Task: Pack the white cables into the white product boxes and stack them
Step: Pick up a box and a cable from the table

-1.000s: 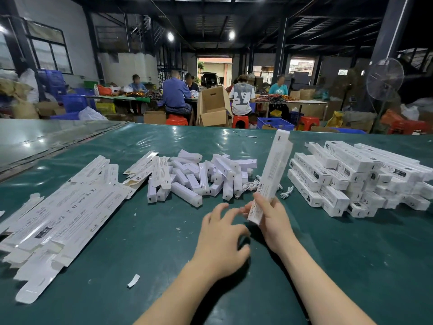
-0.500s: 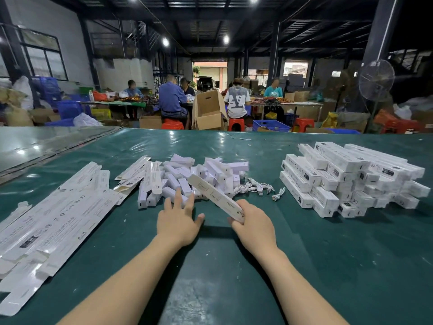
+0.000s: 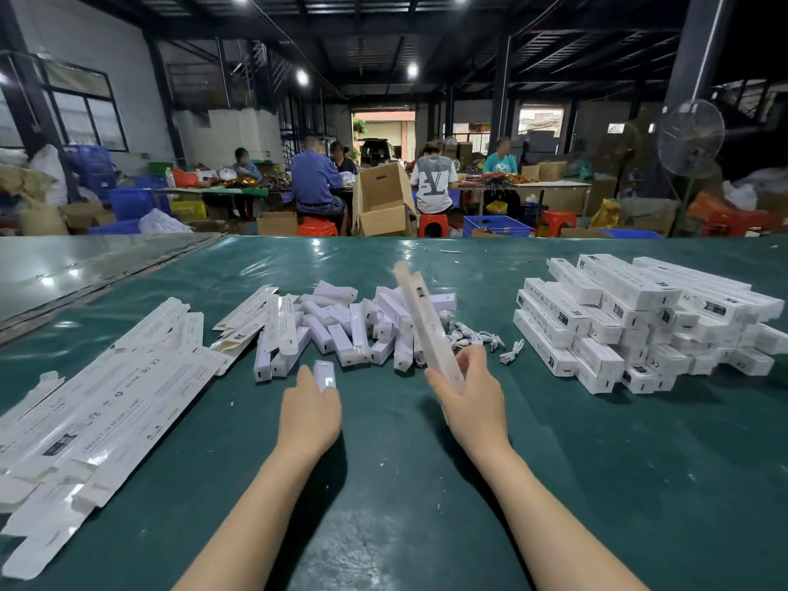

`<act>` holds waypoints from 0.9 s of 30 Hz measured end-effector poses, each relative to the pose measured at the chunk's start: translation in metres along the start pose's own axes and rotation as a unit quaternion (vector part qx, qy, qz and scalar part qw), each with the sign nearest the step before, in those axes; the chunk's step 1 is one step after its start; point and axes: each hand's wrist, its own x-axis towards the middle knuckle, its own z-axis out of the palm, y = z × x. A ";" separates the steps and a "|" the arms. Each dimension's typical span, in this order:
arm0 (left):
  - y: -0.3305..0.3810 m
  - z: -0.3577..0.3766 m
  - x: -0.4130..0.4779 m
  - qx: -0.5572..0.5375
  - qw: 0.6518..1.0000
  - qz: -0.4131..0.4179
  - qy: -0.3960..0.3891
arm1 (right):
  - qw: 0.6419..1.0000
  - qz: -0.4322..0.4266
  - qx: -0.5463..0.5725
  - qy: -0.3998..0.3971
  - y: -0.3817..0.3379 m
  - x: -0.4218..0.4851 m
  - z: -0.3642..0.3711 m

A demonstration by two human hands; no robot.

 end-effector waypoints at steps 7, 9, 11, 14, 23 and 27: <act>0.001 -0.017 -0.008 -0.611 0.745 -0.143 -0.227 | 0.997 -0.023 -0.023 -0.068 0.002 -0.003 -0.003; 0.003 -0.019 -0.010 -0.645 0.712 -0.129 -0.246 | 0.992 -0.038 -0.090 -0.074 0.002 -0.003 -0.004; 0.006 -0.021 -0.013 -0.667 0.695 -0.125 -0.238 | 0.989 -0.048 -0.125 -0.066 0.000 -0.003 -0.006; 0.007 -0.025 -0.010 -0.661 0.717 -0.129 -0.181 | 0.987 -0.051 -0.138 -0.058 -0.003 -0.004 -0.009; 0.010 -0.032 -0.007 -0.652 0.737 -0.141 -0.106 | 0.987 -0.064 -0.113 -0.094 -0.006 -0.007 -0.009; 0.002 -0.038 0.002 -0.546 0.832 -0.089 -0.049 | 0.989 -0.063 -0.089 -0.097 -0.005 -0.007 -0.008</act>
